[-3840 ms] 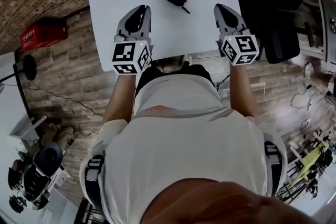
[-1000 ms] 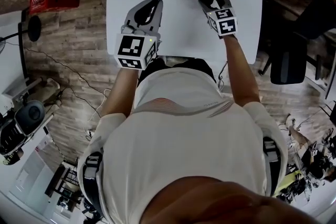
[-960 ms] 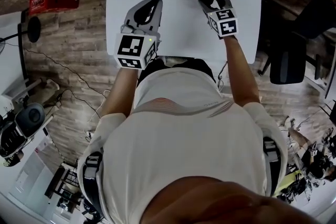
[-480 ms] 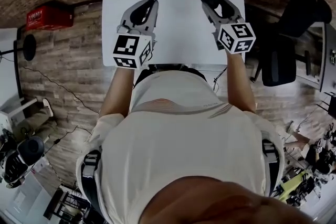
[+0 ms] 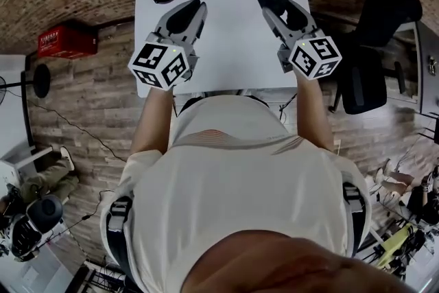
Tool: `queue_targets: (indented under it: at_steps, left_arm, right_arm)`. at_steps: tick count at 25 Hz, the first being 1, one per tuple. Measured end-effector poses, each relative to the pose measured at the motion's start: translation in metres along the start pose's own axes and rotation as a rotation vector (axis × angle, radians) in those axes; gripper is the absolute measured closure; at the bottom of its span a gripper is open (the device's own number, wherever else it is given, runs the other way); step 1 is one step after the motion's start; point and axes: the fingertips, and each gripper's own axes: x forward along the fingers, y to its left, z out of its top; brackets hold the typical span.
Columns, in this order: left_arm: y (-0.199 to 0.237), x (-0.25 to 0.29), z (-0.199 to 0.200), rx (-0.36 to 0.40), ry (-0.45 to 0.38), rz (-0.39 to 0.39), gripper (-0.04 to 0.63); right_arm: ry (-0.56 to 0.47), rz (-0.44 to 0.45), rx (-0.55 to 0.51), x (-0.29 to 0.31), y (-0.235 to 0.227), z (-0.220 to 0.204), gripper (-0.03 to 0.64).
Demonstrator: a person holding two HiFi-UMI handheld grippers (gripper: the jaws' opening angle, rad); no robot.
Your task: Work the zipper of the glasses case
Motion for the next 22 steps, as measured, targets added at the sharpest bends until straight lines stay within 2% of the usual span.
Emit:
queue_targets:
  at_steps: [1,2,7,9,11,13,18,22]
  left_arm:
    - [-0.004,0.000,0.002,-0.061,-0.010,-0.057,0.556]
    - [-0.008,0.000,0.005,-0.108,-0.015,-0.109,0.522]
    - [-0.038,-0.002,0.019,-0.229,-0.019,-0.367,0.334]
    - [-0.051,-0.005,0.026,-0.266,-0.026,-0.470,0.314]
    - [-0.063,-0.008,0.031,-0.271,-0.027,-0.554,0.298]
    - [-0.073,-0.008,0.034,-0.257,-0.024,-0.607,0.293]
    - [-0.087,-0.007,0.036,-0.228,-0.015,-0.667,0.290]
    - [-0.099,-0.010,0.035,-0.215,0.001,-0.722,0.288]
  right_arm:
    - [-0.018,0.035,0.024,-0.002,0.005,0.004,0.325]
    - [-0.042,0.080,0.053,-0.004,0.010,0.008,0.325]
    - [-0.134,0.338,0.214,-0.013,0.043,0.028,0.325]
    - [-0.121,0.438,0.244,-0.016,0.059,0.031,0.325]
    - [-0.083,0.544,0.270,-0.017,0.079,0.029,0.325]
    - [-0.051,0.636,0.309,-0.017,0.098,0.027,0.325]
    - [-0.028,0.791,0.422,-0.017,0.126,0.023,0.325]
    - [0.035,0.881,0.426,-0.020,0.143,0.017,0.324]
